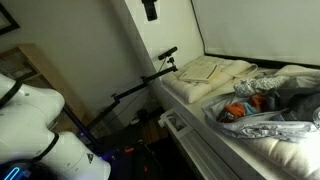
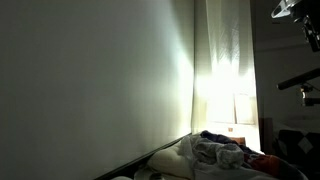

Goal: Close the bag

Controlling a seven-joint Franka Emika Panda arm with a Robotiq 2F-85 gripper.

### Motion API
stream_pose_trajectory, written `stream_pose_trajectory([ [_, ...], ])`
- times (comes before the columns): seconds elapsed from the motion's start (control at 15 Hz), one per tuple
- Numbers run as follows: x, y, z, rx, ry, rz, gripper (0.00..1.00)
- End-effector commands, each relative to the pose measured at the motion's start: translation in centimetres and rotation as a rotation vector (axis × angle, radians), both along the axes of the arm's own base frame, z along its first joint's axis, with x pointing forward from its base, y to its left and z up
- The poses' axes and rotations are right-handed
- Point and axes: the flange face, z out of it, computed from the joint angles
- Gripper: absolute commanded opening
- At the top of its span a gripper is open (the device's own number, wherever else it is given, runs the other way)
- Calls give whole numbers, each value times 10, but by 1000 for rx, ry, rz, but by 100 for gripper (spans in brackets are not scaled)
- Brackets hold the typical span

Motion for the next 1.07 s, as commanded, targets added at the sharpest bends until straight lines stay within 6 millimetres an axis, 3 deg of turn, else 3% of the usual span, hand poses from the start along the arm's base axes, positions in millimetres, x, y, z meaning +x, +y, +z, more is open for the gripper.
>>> stream_pose_trajectory([
  [0.0, 0, 0, 1, 0, 1, 0, 100],
  [0.4, 12, 0, -1, -15, -10, -1, 100],
  [1.0, 80, 16, -14, -114, -36, 52, 100],
])
